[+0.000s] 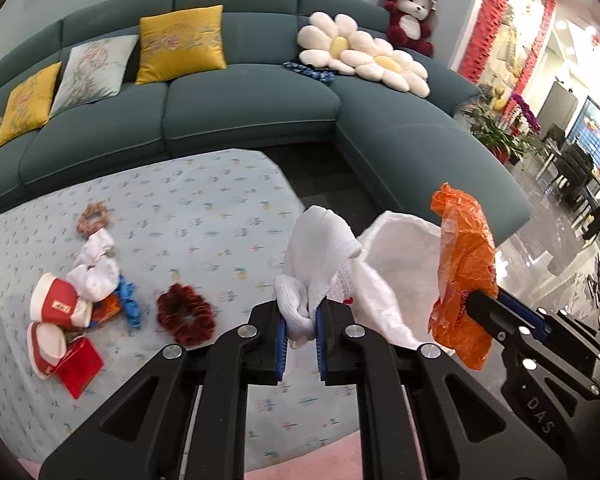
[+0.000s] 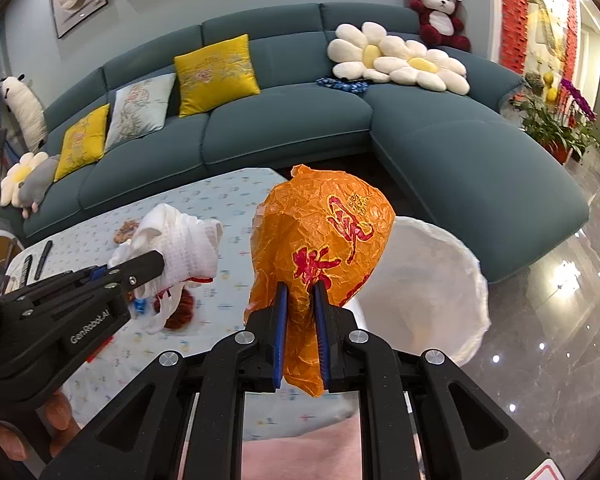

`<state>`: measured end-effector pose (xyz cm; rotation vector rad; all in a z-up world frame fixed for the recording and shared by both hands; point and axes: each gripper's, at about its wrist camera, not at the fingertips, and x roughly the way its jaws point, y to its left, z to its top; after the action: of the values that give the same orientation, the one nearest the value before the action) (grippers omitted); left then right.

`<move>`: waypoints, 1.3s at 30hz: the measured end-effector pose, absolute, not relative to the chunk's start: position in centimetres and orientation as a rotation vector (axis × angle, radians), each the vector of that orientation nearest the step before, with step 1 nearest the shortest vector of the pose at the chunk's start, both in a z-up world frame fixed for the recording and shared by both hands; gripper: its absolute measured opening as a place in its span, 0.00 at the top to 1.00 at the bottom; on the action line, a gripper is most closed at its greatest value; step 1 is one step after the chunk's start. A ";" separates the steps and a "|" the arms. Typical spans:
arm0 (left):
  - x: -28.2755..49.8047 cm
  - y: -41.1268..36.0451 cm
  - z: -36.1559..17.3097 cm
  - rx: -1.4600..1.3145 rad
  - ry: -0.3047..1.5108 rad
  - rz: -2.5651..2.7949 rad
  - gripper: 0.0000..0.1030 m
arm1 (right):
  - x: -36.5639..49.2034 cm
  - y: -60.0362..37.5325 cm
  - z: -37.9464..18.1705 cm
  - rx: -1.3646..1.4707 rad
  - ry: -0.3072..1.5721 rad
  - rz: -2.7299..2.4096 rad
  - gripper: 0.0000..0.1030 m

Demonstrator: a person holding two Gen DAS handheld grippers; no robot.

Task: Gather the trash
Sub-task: 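Carry both items over the white bin and open both tools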

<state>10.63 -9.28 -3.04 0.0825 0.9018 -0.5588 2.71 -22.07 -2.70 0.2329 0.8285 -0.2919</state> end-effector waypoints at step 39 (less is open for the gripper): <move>11.3 -20.5 -5.0 0.074 0.941 -0.650 0.51 | 2.5 -32.9 -5.7 0.301 0.860 -0.426 0.53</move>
<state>11.32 -20.51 -4.98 0.0742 0.9415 -0.6498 2.46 -32.94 -5.74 0.3011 0.8602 -0.4263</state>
